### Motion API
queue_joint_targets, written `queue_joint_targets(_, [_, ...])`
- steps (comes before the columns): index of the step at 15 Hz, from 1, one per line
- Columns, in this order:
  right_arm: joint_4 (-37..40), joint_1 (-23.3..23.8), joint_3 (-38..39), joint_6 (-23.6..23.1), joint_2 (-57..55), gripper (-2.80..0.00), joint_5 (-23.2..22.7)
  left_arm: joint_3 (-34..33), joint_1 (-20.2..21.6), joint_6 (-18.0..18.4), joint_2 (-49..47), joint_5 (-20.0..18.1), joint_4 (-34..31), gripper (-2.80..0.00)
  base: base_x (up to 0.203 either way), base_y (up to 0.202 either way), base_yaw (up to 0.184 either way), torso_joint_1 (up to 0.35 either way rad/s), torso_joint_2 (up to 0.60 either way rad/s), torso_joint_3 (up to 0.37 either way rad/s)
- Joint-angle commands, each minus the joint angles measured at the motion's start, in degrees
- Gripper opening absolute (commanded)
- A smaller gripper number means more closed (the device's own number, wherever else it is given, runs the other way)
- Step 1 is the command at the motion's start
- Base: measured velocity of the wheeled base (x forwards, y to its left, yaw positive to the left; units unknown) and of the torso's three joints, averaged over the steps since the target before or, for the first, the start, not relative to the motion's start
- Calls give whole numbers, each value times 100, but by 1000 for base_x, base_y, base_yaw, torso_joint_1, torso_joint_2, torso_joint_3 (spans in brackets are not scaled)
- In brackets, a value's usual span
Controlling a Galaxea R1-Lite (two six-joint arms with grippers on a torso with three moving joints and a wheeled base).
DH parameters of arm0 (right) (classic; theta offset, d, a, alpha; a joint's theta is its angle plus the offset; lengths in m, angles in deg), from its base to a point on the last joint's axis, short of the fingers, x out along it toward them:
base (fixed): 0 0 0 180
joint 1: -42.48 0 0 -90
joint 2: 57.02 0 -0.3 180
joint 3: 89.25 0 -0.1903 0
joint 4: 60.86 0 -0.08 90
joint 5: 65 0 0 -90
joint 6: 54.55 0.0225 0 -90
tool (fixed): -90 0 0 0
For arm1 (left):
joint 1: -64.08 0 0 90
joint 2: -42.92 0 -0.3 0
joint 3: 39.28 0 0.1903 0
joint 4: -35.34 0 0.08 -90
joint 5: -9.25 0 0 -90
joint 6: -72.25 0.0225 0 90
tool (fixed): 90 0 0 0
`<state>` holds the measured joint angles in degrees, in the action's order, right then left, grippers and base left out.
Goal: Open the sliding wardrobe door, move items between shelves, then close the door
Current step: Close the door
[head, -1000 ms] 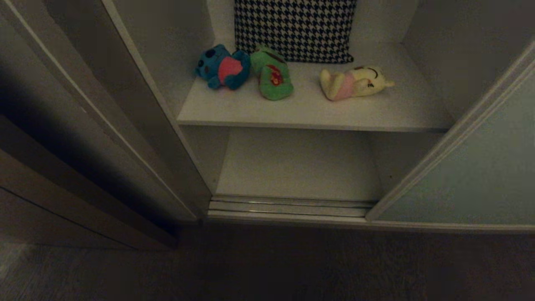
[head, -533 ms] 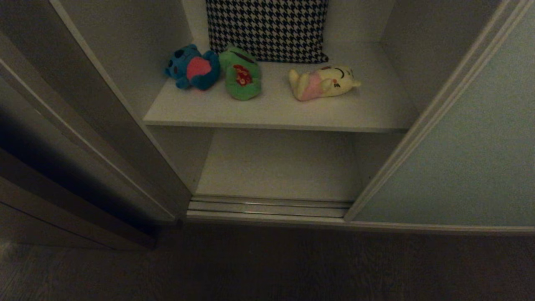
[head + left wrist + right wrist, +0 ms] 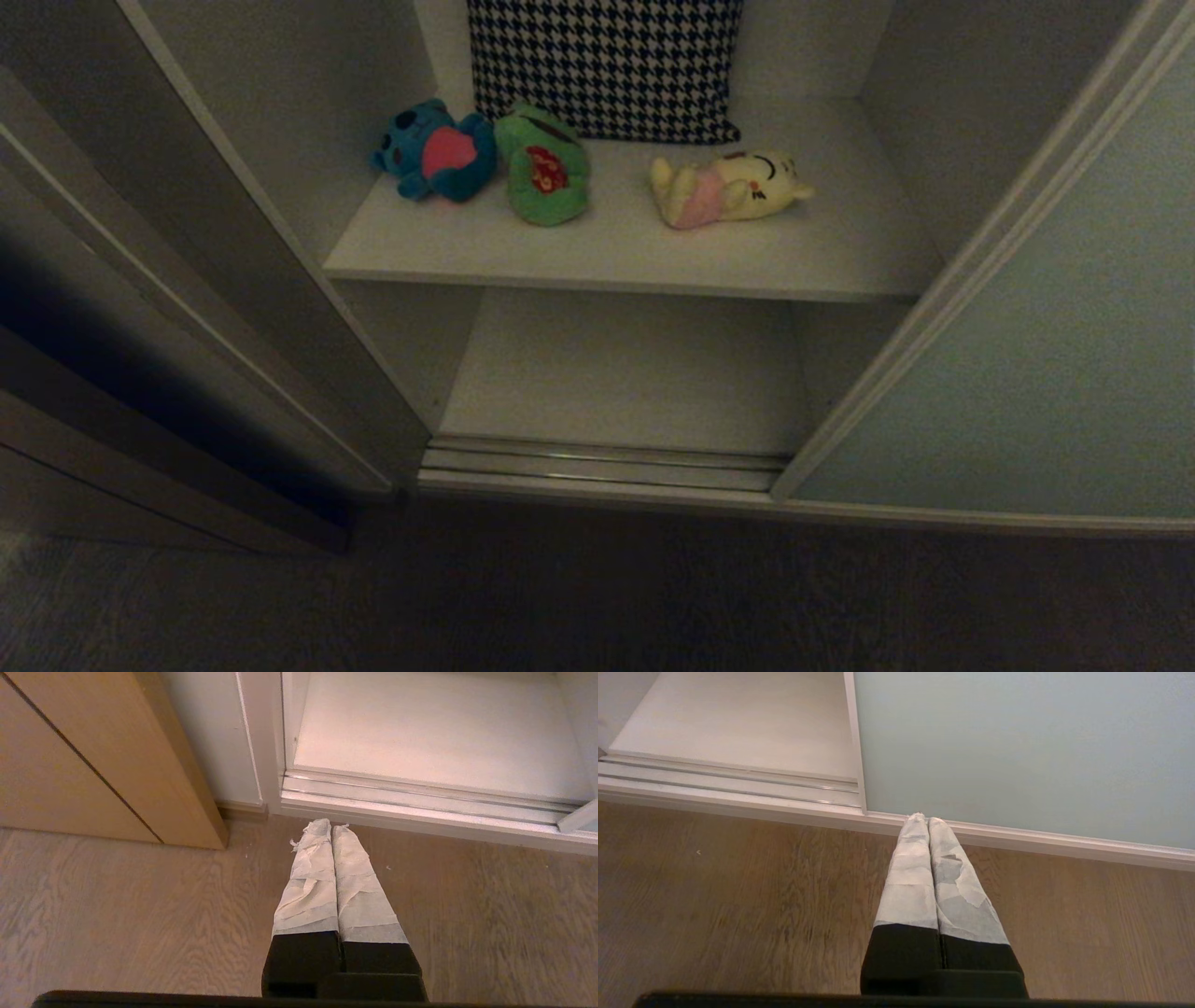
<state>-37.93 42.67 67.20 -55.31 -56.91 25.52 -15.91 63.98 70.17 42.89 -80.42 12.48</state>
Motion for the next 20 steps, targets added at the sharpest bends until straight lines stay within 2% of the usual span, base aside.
queue_joint_targets(1, [0, -1, 1, -2, -2, -280, 0, 0, 1, -2, 2, 2, 2, -280, 0, 0, 0, 0, 0, 0])
queue_joint_targets(20, [9, -9, 1, -20, 7, -280, -9, 0, 1, -2, 2, 2, 2, -280, 0, 0, 0, 0, 0, 0])
